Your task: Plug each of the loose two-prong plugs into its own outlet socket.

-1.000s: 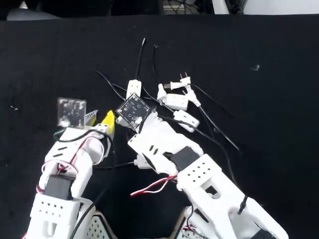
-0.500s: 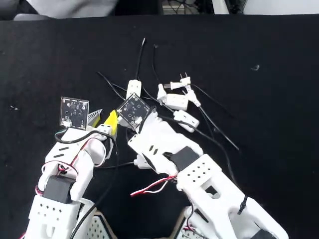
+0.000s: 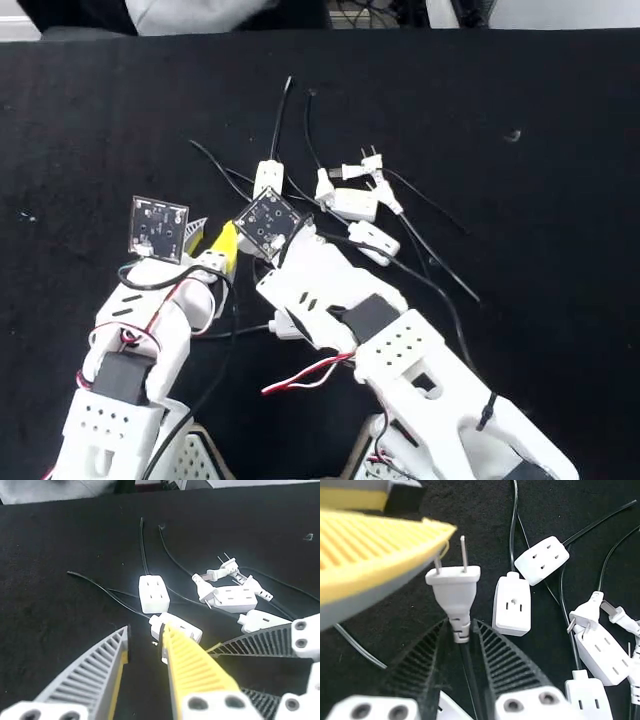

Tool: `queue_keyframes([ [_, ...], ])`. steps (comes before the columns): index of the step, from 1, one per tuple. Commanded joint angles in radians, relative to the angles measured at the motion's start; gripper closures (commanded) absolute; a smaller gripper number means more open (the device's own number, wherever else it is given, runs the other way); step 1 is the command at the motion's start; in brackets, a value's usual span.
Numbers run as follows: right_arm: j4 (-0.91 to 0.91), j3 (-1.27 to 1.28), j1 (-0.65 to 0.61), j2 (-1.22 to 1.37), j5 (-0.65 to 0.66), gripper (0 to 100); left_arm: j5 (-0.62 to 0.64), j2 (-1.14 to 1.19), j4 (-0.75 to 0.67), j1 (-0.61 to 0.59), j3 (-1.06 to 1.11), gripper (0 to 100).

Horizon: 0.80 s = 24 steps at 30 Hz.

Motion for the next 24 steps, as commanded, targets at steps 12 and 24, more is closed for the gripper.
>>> queue_keyframes([
  [12, 0.064, -0.054, -0.011, -0.041, -0.002, 98.8, -0.009, -0.002, -0.032, -0.061, 0.010, 88],
  [24, 0.055, -0.054, -0.014, -0.041, -0.002, 98.8, -0.003, -0.003, -0.005, -0.053, -0.042, 88],
])
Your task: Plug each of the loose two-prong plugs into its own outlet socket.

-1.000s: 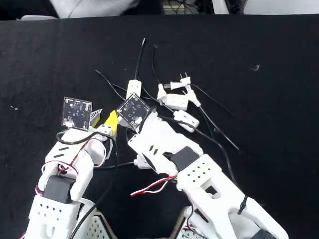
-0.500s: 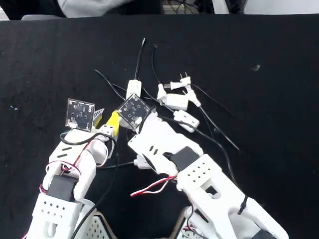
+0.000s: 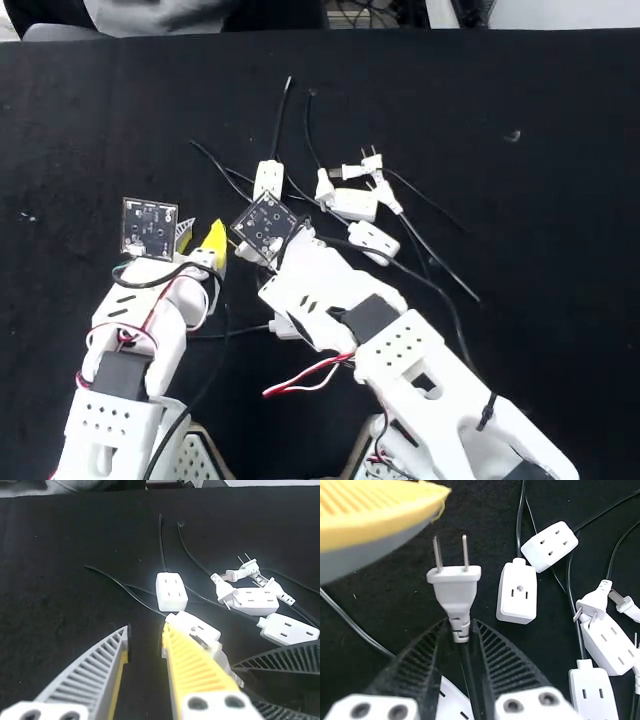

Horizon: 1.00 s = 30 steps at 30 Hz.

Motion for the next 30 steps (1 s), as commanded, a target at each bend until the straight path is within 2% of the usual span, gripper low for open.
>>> queue_keyframes([
  [1, -0.005, -0.054, -0.011, -0.041, -0.002, 98.8, -0.006, -0.003, 0.008, 0.025, -0.061, 88],
  [6, -0.005, -0.056, -0.011, -0.041, -0.002, 98.8, -0.037, -0.002, -0.031, 0.074, -0.010, 88],
  [14, -0.002, -0.054, -0.011, -0.041, -0.002, 98.8, -0.072, 0.003, -0.031, 0.077, -0.001, 88],
  [24, 0.000, -0.056, -0.006, -0.042, -0.002, 98.8, -0.077, 0.302, -0.120, 0.071, -0.045, 88],
  [30, -0.002, -0.056, 0.002, -0.042, 0.000, 98.8, -0.078, 0.322, -0.120, 0.070, -0.045, 88],
])
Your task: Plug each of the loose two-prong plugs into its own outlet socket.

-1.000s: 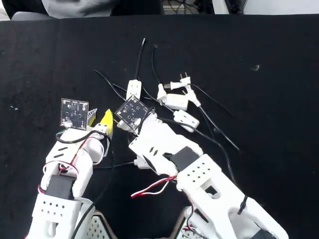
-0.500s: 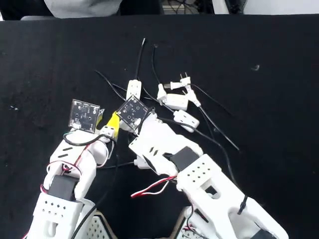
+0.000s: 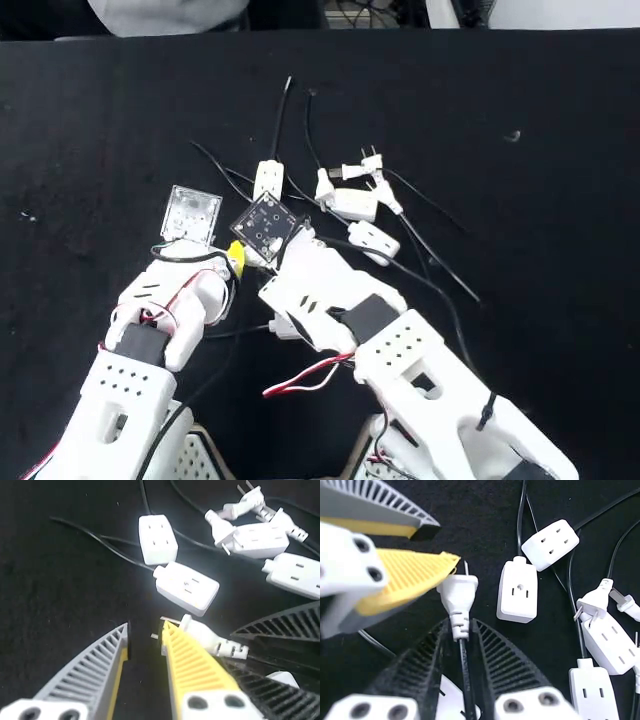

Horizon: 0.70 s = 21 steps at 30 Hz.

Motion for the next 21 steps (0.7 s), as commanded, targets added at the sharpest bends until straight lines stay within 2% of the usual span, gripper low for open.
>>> queue_keyframes([
  [1, -0.003, -0.056, 0.011, -0.042, -0.002, 98.8, -0.005, 0.003, -0.014, 0.005, -0.041, 88],
  [6, 0.003, -0.074, 0.066, -0.042, -0.002, 98.8, -0.003, 0.002, -0.012, 0.005, -0.039, 88],
  [16, 0.003, -0.076, 0.066, -0.042, -0.009, 98.8, 0.002, 0.006, -0.018, 0.015, -0.018, 88],
  [21, 0.003, -0.071, 0.064, -0.042, -0.006, 98.8, 0.003, 0.002, -0.014, -0.035, -0.065, 88],
])
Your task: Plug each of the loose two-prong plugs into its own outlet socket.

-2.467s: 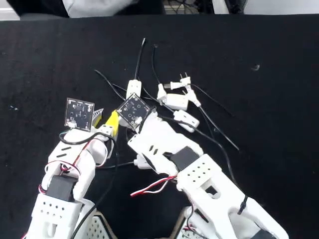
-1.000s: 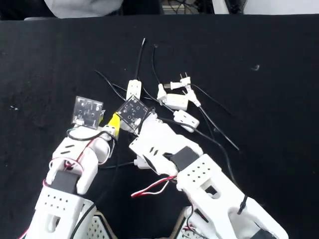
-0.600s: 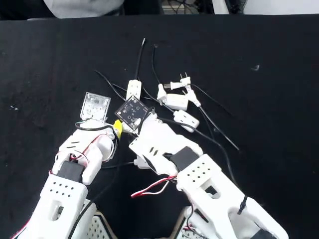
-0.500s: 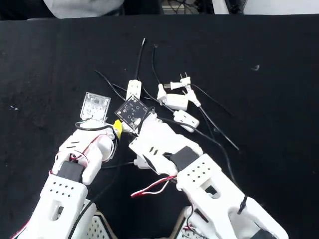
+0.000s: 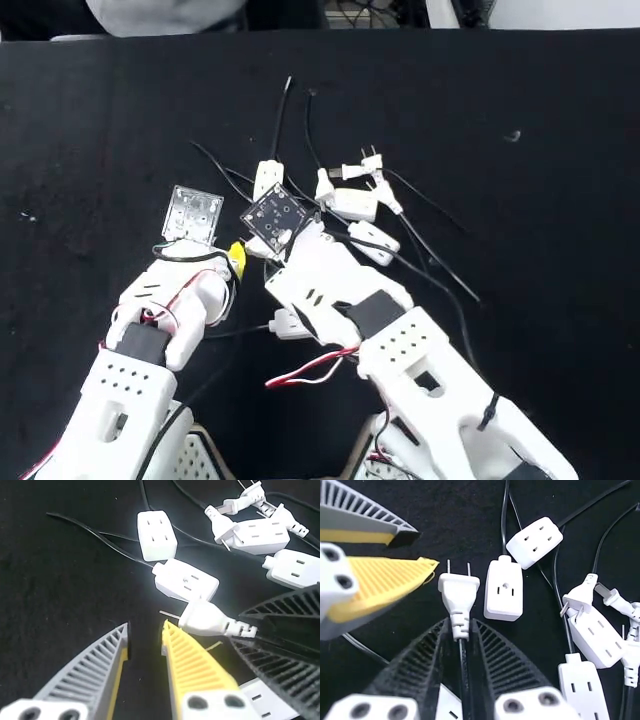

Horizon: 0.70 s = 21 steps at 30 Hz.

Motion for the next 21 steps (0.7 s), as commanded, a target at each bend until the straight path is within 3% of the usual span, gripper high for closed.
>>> queue_keyframes([
  [1, 0.003, -0.064, 0.020, -0.042, -0.005, 98.8, 0.003, -0.006, -0.020, -0.048, -0.076, 88],
  [6, 0.003, -0.065, 0.018, -0.042, -0.008, 98.8, 0.075, 0.002, -0.023, -0.064, -0.099, 88],
  [21, 0.003, -0.064, -0.051, -0.042, -0.008, 98.8, 0.074, 0.132, -0.132, -0.018, -0.084, 88],
])
